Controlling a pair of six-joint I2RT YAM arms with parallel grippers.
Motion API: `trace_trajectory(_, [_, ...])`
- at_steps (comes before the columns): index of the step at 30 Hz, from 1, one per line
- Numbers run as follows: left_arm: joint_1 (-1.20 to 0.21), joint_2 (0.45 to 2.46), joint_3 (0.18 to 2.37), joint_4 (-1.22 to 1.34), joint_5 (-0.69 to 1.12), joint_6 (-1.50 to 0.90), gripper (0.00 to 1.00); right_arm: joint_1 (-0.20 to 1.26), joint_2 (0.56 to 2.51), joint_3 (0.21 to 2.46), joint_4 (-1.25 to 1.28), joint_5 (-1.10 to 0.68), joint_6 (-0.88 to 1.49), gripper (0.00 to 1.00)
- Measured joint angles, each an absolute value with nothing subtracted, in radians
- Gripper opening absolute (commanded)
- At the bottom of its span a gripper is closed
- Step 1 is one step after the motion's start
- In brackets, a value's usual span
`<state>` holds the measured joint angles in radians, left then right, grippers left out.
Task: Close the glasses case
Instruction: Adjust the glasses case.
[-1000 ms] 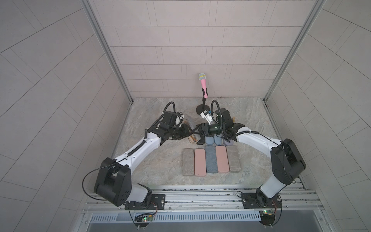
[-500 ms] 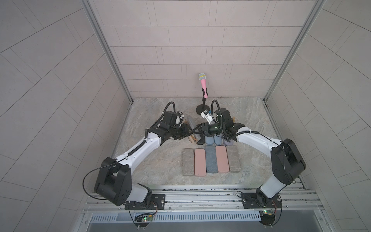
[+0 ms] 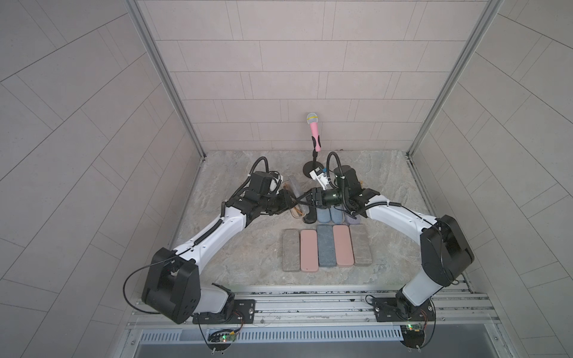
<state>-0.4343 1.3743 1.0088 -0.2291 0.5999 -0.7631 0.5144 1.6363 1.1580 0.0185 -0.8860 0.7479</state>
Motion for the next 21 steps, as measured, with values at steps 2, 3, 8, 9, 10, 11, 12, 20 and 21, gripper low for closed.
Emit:
trace_trajectory(2, [-0.434, 1.375, 1.007, -0.223, 0.601, -0.767, 0.38, 0.514, 1.636, 1.158, 0.018, -0.886, 0.748, 0.21])
trace_trajectory(3, [-0.434, 1.375, 1.006, -0.221, 0.602, -0.768, 0.38, 0.514, 1.636, 1.159, 0.018, -0.885, 0.748, 0.21])
trace_trajectory(8, [-0.434, 1.381, 1.005, -0.21, 0.608, -0.77, 0.35, 0.514, 1.636, 1.159, 0.015, -0.878, 0.748, 0.21])
trace_trajectory(9, [-0.434, 1.382, 1.006, -0.208, 0.609, -0.77, 0.35, 0.514, 1.636, 1.159, 0.015, -0.877, 0.748, 0.21])
trace_trajectory(10, [-0.434, 1.382, 1.005, -0.207, 0.609, -0.77, 0.35, 0.514, 1.636, 1.159, 0.015, -0.876, 0.748, 0.21])
trace_trajectory(11, [-0.434, 1.383, 1.006, -0.206, 0.61, -0.77, 0.35, 0.514, 1.636, 1.159, 0.015, -0.876, 0.748, 0.21])
trace_trajectory(12, [-0.434, 1.384, 1.006, -0.206, 0.61, -0.77, 0.35, 0.514, 1.636, 1.159, 0.014, -0.875, 0.748, 0.21])
trace_trajectory(20, [-0.442, 1.398, 1.005, -0.191, 0.614, -0.77, 0.35, 0.514, 1.636, 1.172, 0.01, -0.875, 0.748, 0.21])
trace_trajectory(21, [-0.442, 1.399, 1.005, -0.191, 0.615, -0.771, 0.35, 0.514, 1.636, 1.172, 0.01, -0.875, 0.748, 0.21])
